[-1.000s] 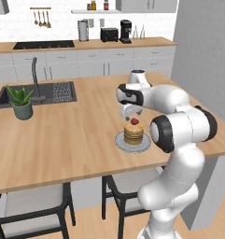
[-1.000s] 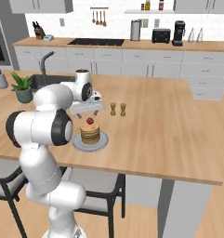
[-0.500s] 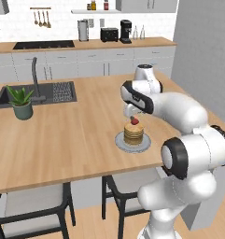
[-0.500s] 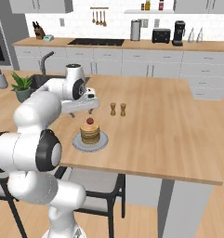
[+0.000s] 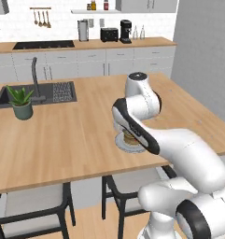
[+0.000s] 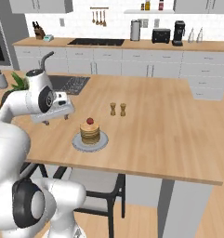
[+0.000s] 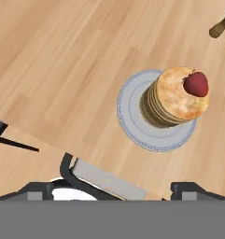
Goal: Take the strawberry from the fridge and place it on top of the pancake, located on the dining counter.
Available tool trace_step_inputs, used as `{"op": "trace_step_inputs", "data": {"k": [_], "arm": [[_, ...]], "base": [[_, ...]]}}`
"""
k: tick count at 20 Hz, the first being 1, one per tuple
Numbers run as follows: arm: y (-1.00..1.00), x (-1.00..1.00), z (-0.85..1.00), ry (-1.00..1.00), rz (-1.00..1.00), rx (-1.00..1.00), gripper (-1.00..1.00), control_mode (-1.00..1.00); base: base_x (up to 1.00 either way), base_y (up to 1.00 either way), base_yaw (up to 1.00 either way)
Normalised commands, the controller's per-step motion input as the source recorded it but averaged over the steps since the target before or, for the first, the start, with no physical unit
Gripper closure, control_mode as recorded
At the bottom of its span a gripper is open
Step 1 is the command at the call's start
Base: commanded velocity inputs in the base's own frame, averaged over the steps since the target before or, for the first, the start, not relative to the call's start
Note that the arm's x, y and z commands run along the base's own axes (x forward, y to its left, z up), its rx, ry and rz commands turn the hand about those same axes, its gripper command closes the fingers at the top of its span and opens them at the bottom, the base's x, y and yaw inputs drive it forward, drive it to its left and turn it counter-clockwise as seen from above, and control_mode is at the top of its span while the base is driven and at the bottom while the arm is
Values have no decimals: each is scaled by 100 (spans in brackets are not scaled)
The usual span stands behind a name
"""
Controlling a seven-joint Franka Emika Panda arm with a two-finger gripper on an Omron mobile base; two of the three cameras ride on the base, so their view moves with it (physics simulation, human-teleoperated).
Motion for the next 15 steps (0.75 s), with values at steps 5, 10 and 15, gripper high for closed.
{"op": "trace_step_inputs", "data": {"k": [5, 10, 15], "arm": [[100, -99, 6, 0, 0, -18, -100, -100], [89, -52, 1, 1, -5, -18, -100, -100], [90, 10, 4, 16, -11, -25, -100, -100]], "base": [[0, 0, 0], [0, 0, 0], [0, 0, 0]]}}
